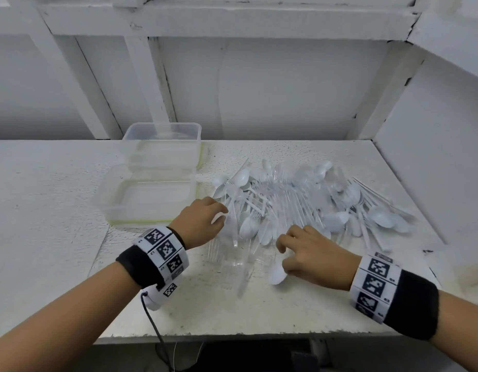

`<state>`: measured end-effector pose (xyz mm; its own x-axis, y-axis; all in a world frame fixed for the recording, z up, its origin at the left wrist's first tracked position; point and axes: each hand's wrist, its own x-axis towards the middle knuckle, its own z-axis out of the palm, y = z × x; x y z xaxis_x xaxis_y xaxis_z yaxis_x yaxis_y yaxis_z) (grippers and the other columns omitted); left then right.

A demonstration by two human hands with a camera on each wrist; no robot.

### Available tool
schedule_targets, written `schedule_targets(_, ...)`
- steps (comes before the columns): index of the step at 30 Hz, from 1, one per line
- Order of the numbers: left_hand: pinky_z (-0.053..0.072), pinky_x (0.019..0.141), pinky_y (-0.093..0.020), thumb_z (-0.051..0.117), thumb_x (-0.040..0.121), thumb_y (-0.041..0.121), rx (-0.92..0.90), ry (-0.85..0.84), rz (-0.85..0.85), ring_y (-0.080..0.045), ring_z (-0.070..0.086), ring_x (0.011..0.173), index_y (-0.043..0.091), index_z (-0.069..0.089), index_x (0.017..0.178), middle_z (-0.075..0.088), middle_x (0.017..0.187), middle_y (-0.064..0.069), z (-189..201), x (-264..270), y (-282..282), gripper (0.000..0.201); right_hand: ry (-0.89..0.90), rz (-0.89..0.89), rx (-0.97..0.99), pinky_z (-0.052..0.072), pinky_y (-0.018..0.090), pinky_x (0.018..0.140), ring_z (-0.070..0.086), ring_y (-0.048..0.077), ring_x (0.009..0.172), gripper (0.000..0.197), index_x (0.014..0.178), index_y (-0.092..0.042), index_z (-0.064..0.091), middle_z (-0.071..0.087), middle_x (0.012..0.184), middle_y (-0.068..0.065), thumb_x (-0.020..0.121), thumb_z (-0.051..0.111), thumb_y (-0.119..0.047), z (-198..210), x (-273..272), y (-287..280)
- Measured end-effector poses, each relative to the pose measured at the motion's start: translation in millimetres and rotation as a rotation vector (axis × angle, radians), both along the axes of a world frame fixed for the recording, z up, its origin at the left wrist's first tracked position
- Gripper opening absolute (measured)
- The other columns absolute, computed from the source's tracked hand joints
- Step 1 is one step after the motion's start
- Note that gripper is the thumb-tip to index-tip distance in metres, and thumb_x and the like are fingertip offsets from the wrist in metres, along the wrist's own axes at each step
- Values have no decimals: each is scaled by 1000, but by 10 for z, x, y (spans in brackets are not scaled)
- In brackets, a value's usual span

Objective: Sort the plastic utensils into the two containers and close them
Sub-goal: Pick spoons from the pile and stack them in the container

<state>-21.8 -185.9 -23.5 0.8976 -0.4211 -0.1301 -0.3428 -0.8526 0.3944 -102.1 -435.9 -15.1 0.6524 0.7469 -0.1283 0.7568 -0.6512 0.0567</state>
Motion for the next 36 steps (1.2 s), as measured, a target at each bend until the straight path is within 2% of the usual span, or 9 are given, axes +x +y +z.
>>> schedule_targets(3,36,100,-36,42,97,28,20,-7,-41,-20,43,122,22,55,125,47,133,0,8,12,-103,32,98,10,199,36,23,59,50,9,79,22,67,-33,65,59,85,-11,81,49,-38,54,13,-40)
schedule_targets(9,27,99,-41,42,95,39,284,-16,-61,-20,42,118,26,60,115,48,124,1,54,49,-408,30,531,-353,854,49,27,79,59,7,88,1,82,-29,66,63,93,-13,82,65,-29,453,179,23)
schedule_targets(12,26,102,-44,45,93,42,358,10,-63,-22,41,119,21,61,111,47,123,-2,29,61,-507,32,515,-508,1204,51,23,77,60,7,83,11,86,-21,59,63,89,-5,89,56,-10,560,296,53)
schedule_targets(16,28,103,-46,50,92,37,294,108,-4,-24,38,121,18,65,106,45,124,-3,-2,109,-566,28,455,-658,1409,50,34,89,61,20,101,9,92,-22,50,66,102,7,96,46,-15,548,374,100)
schedule_targets(20,46,79,-27,58,88,34,95,279,72,-13,53,82,14,64,81,56,86,0,29,218,-478,22,512,-681,1526,49,35,95,67,17,98,6,98,-24,45,70,96,5,97,39,-26,480,327,137)
schedule_targets(23,31,52,-17,60,89,28,-97,398,122,-9,39,56,12,53,67,46,67,-3,106,274,-397,28,482,-681,1513,50,35,90,67,13,89,16,98,-31,44,67,86,2,89,39,-42,420,320,149)
schedule_targets(29,35,59,-22,60,89,30,-298,329,248,-12,48,70,4,65,89,56,81,-3,341,322,-248,26,425,-677,1421,43,18,65,51,2,65,17,107,-41,45,53,78,-4,97,43,-28,363,393,213)
schedule_targets(32,32,56,-21,58,90,34,-286,275,248,-11,45,64,7,59,75,51,69,0,466,311,-165,31,399,-717,1125,44,11,64,57,2,72,27,120,-19,48,60,85,-3,94,53,-23,313,450,240)
schedule_targets(36,23,50,-22,58,88,41,-232,257,245,-12,32,52,11,42,54,36,56,-1,554,269,-55,48,314,-686,675,37,13,58,46,6,62,23,91,-4,67,52,70,-2,95,49,-17,282,546,307)
